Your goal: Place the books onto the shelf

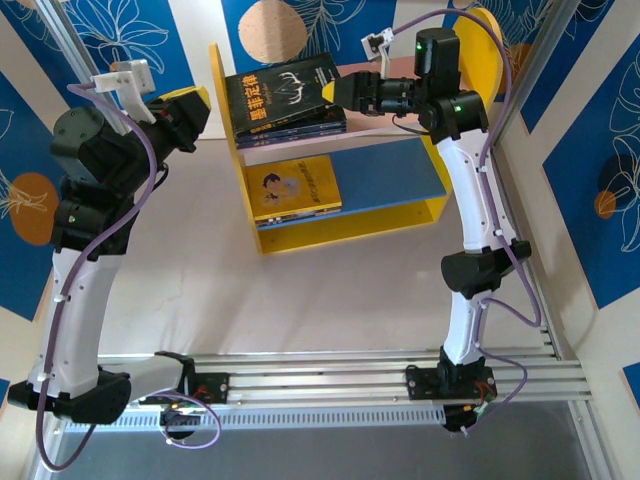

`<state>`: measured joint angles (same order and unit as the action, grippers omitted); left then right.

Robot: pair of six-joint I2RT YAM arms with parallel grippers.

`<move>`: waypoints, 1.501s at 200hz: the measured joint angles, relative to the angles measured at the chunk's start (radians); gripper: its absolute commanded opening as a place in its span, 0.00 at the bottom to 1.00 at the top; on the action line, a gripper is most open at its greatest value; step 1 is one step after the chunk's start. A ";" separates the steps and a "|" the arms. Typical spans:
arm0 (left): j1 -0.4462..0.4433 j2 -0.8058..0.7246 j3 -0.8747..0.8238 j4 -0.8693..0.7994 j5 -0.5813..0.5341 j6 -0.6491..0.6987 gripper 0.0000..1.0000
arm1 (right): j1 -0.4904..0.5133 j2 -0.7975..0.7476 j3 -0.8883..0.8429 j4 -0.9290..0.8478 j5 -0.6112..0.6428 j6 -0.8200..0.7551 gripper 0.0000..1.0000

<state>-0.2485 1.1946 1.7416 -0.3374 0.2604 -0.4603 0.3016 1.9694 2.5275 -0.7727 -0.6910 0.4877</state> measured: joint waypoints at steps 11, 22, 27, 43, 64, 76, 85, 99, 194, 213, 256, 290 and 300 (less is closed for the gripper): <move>0.000 0.000 0.000 0.000 0.000 0.000 0.25 | 0.005 0.000 0.005 -0.011 0.017 -0.013 0.63; 0.000 0.000 0.000 0.000 0.000 0.001 0.25 | 0.009 0.000 0.010 -0.027 0.035 -0.029 0.63; 0.000 0.000 0.000 0.000 0.000 0.003 0.25 | 0.011 0.000 0.012 -0.032 0.042 -0.036 0.63; 0.000 0.000 0.000 0.000 0.000 0.008 0.25 | 0.018 0.000 0.017 -0.050 0.073 -0.063 0.64; 0.000 0.000 0.000 0.000 0.000 0.015 0.25 | 0.028 0.000 0.024 -0.071 0.119 -0.104 0.64; 0.000 0.000 0.000 0.000 0.000 0.018 0.25 | 0.033 -0.001 0.025 -0.081 0.141 -0.124 0.64; 0.000 0.000 0.000 0.000 0.000 0.018 0.25 | 0.033 -0.003 0.025 -0.086 0.155 -0.138 0.64; 0.000 0.000 0.000 0.000 0.000 0.018 0.25 | 0.037 -0.006 0.025 -0.092 0.175 -0.154 0.66; 0.000 0.000 0.000 -0.001 0.012 0.026 0.24 | 0.040 -0.024 0.007 -0.129 0.303 -0.214 0.72; 0.000 0.000 0.000 -0.005 0.018 0.026 0.23 | 0.035 -0.024 0.001 -0.131 0.312 -0.217 0.72; 0.000 -0.002 -0.023 -0.020 0.022 0.026 0.23 | 0.023 -0.084 -0.114 -0.087 0.323 -0.222 0.72; 0.000 0.000 -0.062 -0.023 0.028 0.025 0.22 | 0.002 -0.172 -0.241 -0.045 0.315 -0.216 0.72; 0.000 0.003 -0.071 -0.024 0.032 0.025 0.22 | -0.006 -0.190 -0.266 -0.035 0.307 -0.213 0.71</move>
<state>-0.2485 1.1973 1.6707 -0.3611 0.2928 -0.4351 0.2958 1.7798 2.2620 -0.8074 -0.3836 0.2749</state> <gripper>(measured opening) 0.218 0.716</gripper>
